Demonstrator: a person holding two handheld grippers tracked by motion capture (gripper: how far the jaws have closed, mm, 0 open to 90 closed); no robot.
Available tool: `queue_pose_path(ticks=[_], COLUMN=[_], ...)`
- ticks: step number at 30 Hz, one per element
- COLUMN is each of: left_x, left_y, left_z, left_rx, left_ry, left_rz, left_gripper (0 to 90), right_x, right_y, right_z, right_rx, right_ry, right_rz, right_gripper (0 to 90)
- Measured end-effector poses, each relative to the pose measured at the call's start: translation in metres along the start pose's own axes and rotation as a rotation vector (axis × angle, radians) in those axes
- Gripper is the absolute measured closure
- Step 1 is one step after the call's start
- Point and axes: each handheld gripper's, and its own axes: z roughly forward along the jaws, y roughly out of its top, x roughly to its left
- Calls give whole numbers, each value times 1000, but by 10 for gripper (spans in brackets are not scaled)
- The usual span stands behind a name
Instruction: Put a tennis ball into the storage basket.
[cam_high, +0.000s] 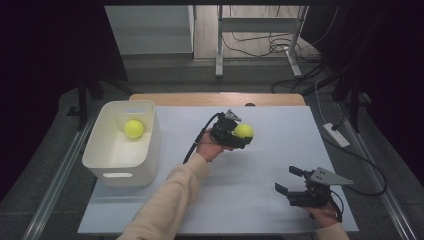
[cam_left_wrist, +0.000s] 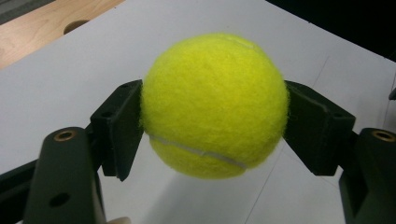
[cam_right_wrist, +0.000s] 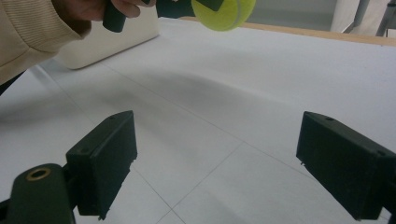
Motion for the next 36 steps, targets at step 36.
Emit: queue_pose_path(ticks=[36], left_x=[-18], left_y=[-18], left_z=[-57], left_rx=[-123], left_ry=[-6], left_rz=[41], left_gripper=[270], right_x=[2], right_y=[0], right_z=[0], right_rx=[1], right_ry=[-9], right_rz=[-6], right_gripper=[121])
